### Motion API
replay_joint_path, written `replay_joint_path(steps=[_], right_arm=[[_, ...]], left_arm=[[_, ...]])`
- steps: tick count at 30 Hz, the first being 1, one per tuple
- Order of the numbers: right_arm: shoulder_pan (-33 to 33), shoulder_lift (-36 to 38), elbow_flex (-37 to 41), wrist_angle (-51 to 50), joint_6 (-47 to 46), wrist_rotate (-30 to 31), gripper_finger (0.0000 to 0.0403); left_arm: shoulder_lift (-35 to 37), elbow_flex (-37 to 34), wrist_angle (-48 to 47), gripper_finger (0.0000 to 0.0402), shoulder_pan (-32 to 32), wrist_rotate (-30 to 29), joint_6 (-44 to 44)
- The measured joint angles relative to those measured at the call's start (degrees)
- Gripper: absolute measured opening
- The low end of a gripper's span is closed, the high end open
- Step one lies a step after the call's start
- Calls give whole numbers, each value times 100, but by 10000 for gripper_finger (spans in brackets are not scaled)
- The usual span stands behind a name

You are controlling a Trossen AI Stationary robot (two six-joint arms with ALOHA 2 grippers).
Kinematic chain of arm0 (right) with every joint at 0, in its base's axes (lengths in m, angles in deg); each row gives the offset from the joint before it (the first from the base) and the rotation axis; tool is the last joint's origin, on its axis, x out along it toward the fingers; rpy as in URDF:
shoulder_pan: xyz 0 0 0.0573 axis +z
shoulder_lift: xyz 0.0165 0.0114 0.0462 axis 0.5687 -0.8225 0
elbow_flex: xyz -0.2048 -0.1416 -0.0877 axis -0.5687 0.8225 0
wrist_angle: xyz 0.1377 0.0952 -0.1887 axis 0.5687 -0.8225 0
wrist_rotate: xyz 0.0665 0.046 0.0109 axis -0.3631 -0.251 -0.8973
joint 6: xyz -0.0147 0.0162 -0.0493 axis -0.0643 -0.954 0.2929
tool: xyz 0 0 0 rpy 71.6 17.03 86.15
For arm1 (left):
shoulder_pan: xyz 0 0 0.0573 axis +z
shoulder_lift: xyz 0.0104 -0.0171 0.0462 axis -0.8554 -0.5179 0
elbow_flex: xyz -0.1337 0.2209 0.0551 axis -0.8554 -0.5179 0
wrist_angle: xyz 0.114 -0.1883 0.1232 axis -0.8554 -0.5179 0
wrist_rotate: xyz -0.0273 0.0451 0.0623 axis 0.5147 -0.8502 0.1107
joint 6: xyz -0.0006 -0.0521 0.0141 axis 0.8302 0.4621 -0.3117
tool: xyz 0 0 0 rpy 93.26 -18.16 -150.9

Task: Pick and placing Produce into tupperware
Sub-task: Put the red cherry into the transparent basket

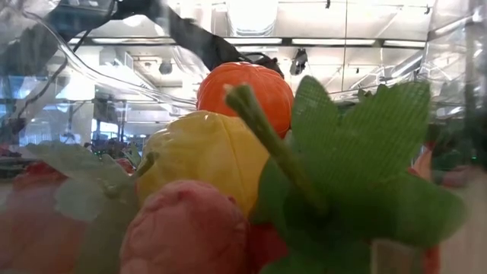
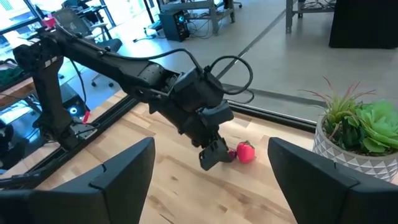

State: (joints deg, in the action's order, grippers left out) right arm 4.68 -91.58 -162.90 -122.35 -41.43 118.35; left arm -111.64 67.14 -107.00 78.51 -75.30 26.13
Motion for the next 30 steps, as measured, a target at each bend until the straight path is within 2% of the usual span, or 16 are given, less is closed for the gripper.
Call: replay_joint_path(steps=[22, 30], right_arm=[[0, 0, 0, 39, -5, 0, 310], [-1, 0, 0, 56, 3, 1, 304]], left_arm=[[-168, -42, -140, 172, -7, -129, -6], [-174, -42, -155, 131, -7, -126, 7]])
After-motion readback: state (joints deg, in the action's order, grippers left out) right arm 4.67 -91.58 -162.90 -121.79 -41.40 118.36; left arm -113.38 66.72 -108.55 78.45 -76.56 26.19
